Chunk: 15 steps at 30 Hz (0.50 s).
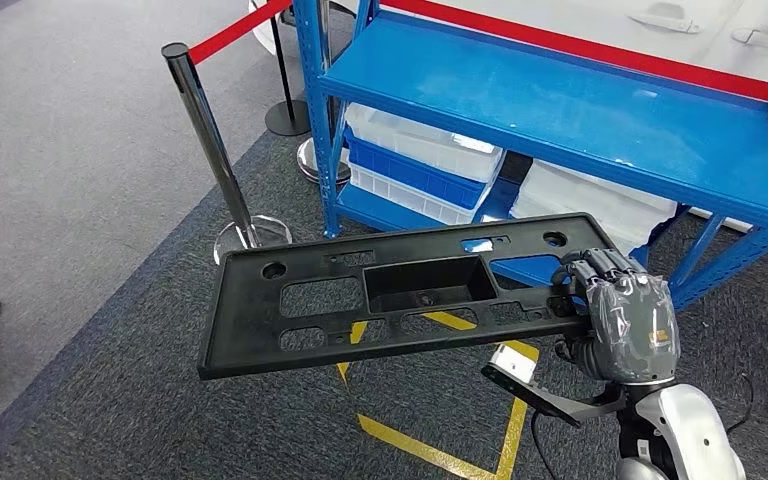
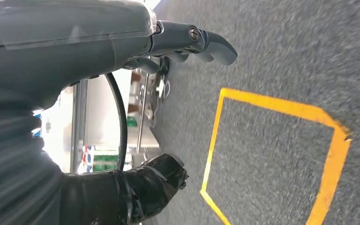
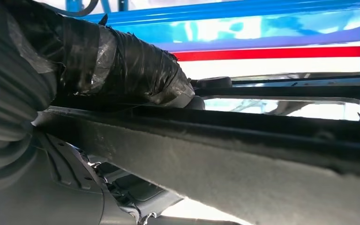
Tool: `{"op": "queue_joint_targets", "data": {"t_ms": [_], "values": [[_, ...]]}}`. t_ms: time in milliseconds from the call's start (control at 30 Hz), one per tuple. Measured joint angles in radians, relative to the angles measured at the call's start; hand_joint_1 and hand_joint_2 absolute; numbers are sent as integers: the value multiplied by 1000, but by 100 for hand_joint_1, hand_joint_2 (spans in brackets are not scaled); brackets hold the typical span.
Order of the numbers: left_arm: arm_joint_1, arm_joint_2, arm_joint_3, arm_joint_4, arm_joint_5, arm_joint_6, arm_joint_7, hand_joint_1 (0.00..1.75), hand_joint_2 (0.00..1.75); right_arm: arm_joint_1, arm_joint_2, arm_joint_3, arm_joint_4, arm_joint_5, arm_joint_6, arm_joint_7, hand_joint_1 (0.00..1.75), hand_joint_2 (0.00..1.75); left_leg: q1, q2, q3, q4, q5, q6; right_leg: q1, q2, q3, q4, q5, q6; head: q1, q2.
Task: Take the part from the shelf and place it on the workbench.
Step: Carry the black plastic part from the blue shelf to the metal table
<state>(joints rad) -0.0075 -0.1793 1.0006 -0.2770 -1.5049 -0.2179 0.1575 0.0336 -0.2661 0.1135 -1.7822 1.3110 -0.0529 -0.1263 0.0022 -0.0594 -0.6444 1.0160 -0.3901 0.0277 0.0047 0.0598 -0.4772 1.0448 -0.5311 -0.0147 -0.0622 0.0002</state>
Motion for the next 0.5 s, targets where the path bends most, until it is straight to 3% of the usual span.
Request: {"op": "queue_joint_targets", "data": {"t_ms": [67, 133, 200, 267, 300, 333, 367, 400, 433, 500], "values": [[2, -1, 0, 0, 0, 0, 0, 0, 175, -2, -4, 0, -1, -1, 0, 0, 175, 175, 2, -18, -6, -8, 26, -11, 5, -3, 27, -56, -8, -6, 0, 0], [5, -1, 0, 0, 0, -1, 0, 0, 175, -4, -6, 1, -2, -1, 0, 0, 175, 175, 2, -19, -19, -3, 23, -19, 1, -27, 13, -68, 14, -15, 0, 0], [5, 0, 0, 0, 0, -4, -6, 0, 175, -7, -7, 3, -2, -2, 0, 0, 175, 175, 1, 12, -47, 61, -52, -26, -4, -53, -7, -80, 36, -25, 0, 0], [5, 1, 0, 0, 0, -6, -16, 0, 175, -8, -10, 3, -2, -6, 0, 0, 175, 175, 3, 40, -79, 181, -138, -35, -1, -78, -29, -80, 53, -27, 0, 0], [5, 2, 1, 0, 0, -6, -19, 0, 175, -7, -11, 4, -2, -8, 0, 0, 175, 175, 7, 45, -88, 240, -148, -41, -1, -92, -41, -79, 62, -25, 0, 0], [5, 2, 1, 0, 0, -6, -20, 0, 175, -7, -12, 4, -2, -10, 0, 0, 175, 175, 11, 49, -88, 279, -130, -47, -3, -105, -54, -76, 70, -22, 0, 0], [5, 2, 1, 0, 0, -6, -21, 0, 175, -7, -12, 4, -1, -11, 0, 0, 175, 175, 16, 53, -74, 288, -97, -53, -5, -118, -68, -72, 77, -18, 0, 0], [6, 2, 1, 0, 0, -6, -21, 0, 175, -7, -13, 4, -1, -12, 0, 0, 175, 175, 21, 62, -40, 258, -66, -59, -7, -130, -82, -65, 82, -13, 0, 0], [5, 2, 1, 0, 0, -6, -21, 0, 175, -8, -14, 4, -2, -12, 0, 0, 175, 175, 24, 80, 14, 195, -57, -65, -9, -141, -94, -55, 86, -8, -1, 0], [4, 3, 1, 0, 0, -6, -23, 0, 175, -8, -17, 4, -2, -13, 0, 2, 175, 175, 20, 111, 114, 52, -91, -61, -9, -159, -110, -33, 89, 4, -1, 0]]}}
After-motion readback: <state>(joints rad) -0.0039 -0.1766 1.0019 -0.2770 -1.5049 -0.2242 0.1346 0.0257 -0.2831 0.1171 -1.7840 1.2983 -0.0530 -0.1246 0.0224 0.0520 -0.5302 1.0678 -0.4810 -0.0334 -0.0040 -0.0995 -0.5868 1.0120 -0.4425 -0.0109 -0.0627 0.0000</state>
